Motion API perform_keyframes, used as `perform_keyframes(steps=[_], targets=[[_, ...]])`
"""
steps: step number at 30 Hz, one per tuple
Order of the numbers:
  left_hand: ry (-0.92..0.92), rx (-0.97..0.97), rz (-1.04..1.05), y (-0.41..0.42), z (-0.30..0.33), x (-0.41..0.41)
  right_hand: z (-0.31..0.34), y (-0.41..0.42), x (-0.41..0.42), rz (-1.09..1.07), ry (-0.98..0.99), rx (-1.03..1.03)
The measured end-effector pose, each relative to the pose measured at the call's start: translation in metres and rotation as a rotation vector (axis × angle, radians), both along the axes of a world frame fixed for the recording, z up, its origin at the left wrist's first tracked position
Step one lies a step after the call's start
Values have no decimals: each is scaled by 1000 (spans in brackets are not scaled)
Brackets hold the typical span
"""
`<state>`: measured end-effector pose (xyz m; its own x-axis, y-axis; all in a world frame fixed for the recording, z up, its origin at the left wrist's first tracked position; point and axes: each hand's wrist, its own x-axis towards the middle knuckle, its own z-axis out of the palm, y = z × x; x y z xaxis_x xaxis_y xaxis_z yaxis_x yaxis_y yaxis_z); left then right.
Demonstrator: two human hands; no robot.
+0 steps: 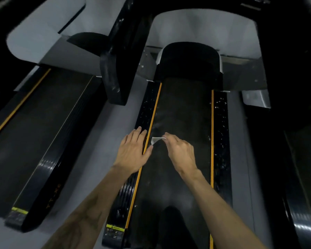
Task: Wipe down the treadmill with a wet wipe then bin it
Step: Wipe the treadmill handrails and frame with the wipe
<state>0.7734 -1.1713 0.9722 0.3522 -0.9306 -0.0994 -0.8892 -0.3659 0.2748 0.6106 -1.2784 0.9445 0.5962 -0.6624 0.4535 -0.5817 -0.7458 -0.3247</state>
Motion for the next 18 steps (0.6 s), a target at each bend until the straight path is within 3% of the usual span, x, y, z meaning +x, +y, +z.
perform_keyframes(steps=[9,18], targets=[[-34,-88,16,-93,127,57,114,-106,59,27,-60,53],[-51,-124,43,-213,178,154,166,-221,162,31,-70,25]])
